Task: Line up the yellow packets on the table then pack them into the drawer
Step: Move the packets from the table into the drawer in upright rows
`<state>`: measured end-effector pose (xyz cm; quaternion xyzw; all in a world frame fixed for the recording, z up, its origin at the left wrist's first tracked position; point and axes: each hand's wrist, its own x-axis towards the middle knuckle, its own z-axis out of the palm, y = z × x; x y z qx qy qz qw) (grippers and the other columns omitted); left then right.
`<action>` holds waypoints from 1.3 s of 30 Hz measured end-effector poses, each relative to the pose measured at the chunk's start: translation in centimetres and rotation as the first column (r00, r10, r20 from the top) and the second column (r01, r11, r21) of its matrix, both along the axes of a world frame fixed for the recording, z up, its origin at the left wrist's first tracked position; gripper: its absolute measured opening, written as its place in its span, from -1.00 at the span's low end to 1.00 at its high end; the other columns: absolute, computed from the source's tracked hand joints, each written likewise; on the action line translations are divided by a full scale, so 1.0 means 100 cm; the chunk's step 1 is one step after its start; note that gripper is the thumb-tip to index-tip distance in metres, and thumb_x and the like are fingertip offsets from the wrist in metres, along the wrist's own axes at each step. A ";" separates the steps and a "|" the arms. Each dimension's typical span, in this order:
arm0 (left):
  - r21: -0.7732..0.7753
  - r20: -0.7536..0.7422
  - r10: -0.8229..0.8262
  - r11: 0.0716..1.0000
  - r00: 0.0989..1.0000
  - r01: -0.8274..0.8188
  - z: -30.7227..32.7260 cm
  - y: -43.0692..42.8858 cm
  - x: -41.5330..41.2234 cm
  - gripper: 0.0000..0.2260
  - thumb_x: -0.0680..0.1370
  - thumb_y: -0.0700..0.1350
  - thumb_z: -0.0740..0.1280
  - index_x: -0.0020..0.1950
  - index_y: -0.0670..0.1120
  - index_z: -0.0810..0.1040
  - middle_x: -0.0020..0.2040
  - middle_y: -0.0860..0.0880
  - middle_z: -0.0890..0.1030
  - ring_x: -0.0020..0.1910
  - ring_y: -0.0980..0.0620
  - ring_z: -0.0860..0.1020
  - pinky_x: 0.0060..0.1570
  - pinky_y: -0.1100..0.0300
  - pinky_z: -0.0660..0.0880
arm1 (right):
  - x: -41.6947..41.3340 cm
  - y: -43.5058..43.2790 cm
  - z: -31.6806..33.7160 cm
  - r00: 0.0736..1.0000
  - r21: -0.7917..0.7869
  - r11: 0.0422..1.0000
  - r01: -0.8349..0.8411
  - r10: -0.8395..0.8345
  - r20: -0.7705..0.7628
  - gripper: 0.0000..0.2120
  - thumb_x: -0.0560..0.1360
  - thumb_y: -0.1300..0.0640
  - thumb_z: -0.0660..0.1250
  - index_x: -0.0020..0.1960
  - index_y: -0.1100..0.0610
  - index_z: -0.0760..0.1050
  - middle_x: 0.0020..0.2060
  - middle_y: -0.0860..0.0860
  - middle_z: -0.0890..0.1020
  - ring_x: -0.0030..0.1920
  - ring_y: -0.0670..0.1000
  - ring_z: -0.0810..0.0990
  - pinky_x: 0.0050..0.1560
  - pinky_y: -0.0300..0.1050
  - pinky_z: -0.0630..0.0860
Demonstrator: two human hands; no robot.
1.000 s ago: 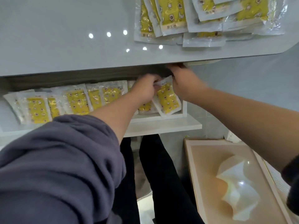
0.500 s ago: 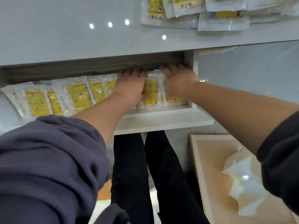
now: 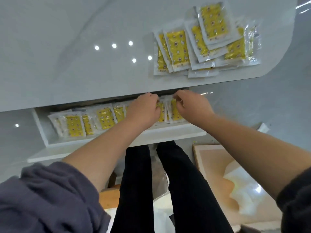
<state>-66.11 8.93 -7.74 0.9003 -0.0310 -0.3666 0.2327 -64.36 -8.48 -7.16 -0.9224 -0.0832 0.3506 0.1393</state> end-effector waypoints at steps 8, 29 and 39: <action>-0.076 -0.301 0.666 0.696 0.682 -0.714 0.042 -0.030 0.075 -0.62 0.57 -0.08 0.29 0.38 -0.08 0.39 0.11 0.03 0.51 0.00 0.07 0.49 -0.02 0.22 0.43 | 0.069 -0.013 0.040 0.945 0.175 0.972 0.157 -0.199 0.260 -0.81 0.50 0.23 0.23 0.08 0.13 0.54 0.08 0.04 0.54 0.12 0.08 0.49 0.10 -0.01 0.43; 0.096 -0.249 0.833 0.528 0.493 -0.844 0.008 -0.074 0.159 -0.78 0.50 0.00 0.42 -0.24 0.01 0.41 -0.29 0.07 0.47 -0.33 0.15 0.44 -0.42 0.27 0.29 | 0.198 -0.066 0.005 0.921 -0.126 0.919 0.374 -0.351 0.169 -0.45 0.37 0.03 0.45 0.28 0.01 0.29 0.14 0.00 0.46 0.17 0.09 0.44 0.09 -0.03 0.23; 0.082 -0.275 0.841 0.504 0.467 -0.860 0.008 -0.054 0.153 -0.74 0.48 0.00 0.41 0.07 -0.13 0.53 -0.04 -0.07 0.59 -0.10 -0.06 0.57 -0.12 0.06 0.54 | 0.212 -0.071 0.006 0.873 -0.049 0.872 0.487 -0.488 -0.002 -0.73 0.45 0.12 0.38 -0.16 0.07 0.26 -0.31 -0.07 0.36 -0.35 -0.05 0.32 -0.41 -0.16 0.23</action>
